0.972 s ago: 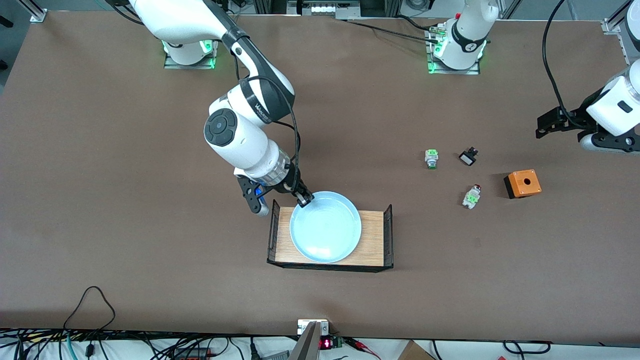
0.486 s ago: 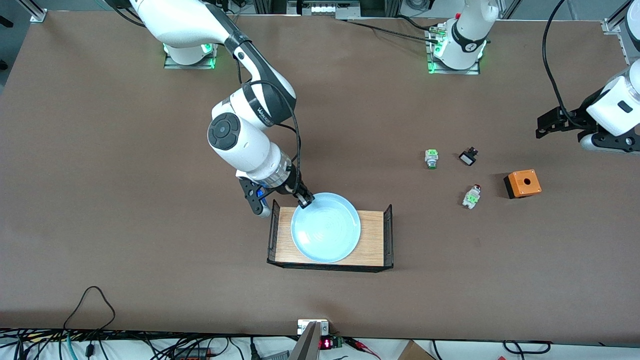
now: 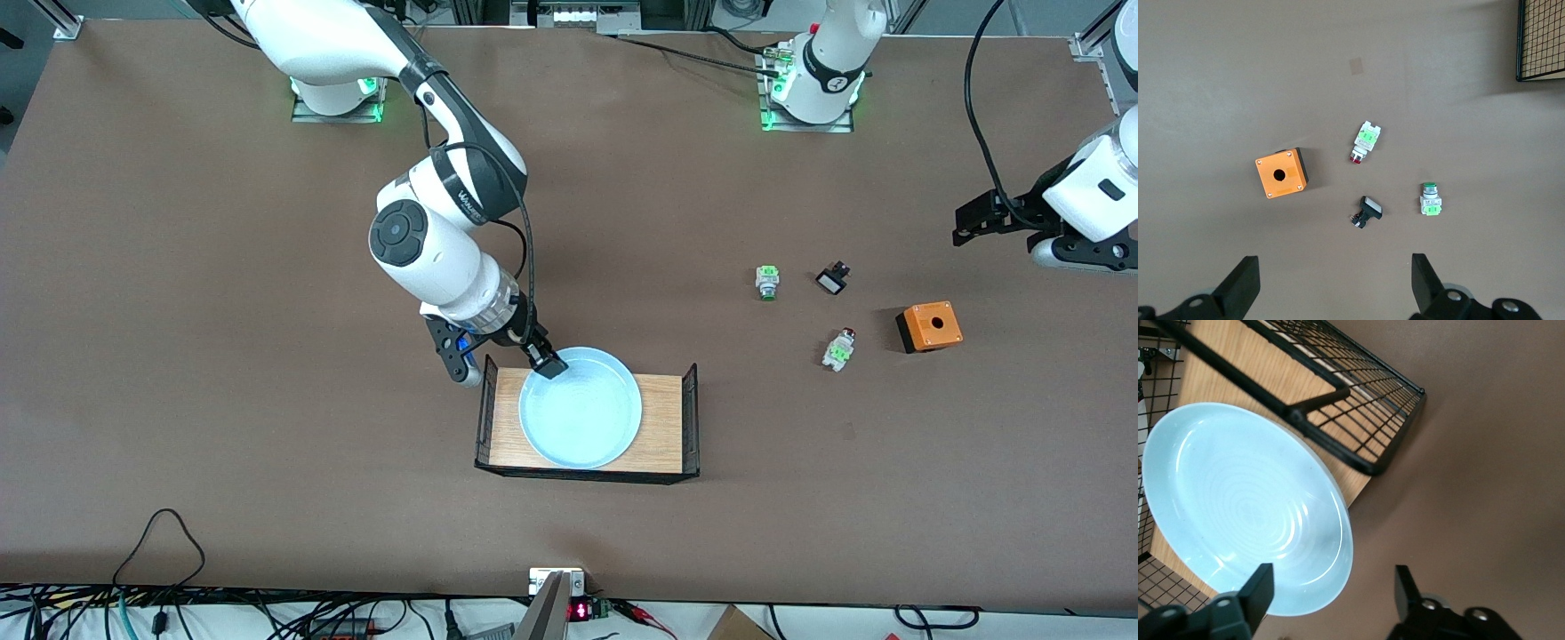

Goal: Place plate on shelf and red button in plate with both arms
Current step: 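Withdraw the right gripper while the left gripper reaches the switches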

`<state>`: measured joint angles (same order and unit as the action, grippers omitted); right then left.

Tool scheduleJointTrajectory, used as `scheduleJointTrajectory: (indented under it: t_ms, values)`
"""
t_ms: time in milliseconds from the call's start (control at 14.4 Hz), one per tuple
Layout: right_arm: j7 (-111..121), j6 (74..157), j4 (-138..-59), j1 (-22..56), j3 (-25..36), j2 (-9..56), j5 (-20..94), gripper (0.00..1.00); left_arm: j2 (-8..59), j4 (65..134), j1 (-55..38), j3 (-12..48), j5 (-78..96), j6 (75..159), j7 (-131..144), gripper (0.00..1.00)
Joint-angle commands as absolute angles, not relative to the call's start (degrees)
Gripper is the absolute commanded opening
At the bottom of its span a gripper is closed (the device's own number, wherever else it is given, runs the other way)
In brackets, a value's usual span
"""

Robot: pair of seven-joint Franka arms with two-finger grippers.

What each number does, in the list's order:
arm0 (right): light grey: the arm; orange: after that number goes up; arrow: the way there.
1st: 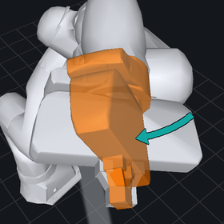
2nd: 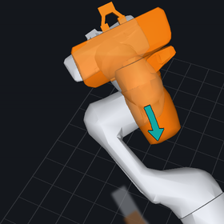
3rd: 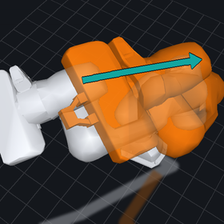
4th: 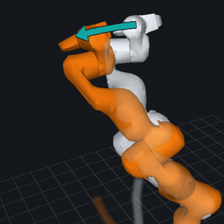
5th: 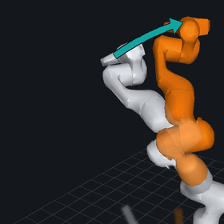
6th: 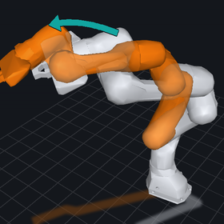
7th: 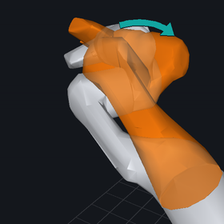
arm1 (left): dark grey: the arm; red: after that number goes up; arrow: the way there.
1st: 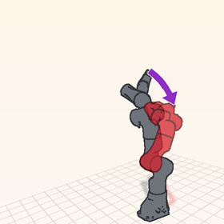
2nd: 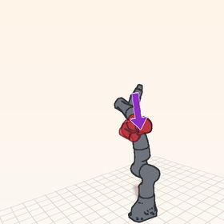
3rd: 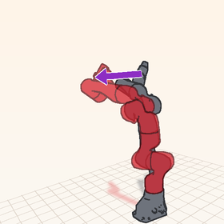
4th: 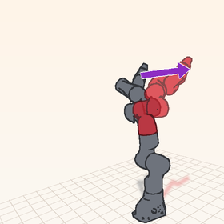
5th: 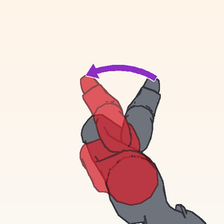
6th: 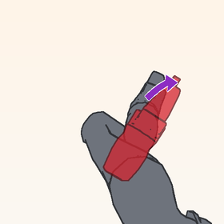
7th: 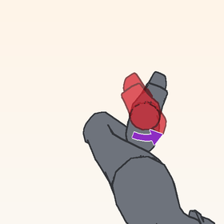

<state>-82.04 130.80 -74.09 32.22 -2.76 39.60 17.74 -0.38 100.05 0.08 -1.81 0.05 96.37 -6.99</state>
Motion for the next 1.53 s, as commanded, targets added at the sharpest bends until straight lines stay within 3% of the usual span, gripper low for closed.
scheduleJointTrajectory:
  t_ms: [0, 625, 972, 1458]
  values:
    - [-82.5, 125.3, -73.4, 31.6, -2.3, 35.9, 18.2, 1.00, 0.4, 98.3, 0.3, -1.8, -0.9, 95.0, -7.9, 1.00]
    - [-69.7, 103.9, -73.5, 24.7, -2.3, 24.2, 15.0, 1.00, 2.5, 96.9, 0.3, -1.9, -1.2, 89.4, -7.9, 1.00]
    - [-52.7, 92.2, -73.9, 17.4, -0.5, 19.4, 10.9, 1.00, 12.4, 96.9, -1.5, -1.4, -1.3, 89.6, -8.2, 1.00]
    - [-23.6, 86.1, -77.1, 8.3, -0.5, 16.9, -0.1, 1.00, 22.4, 101.4, -1.5, -1.5, -1.4, 110.3, -17.0, 1.00]
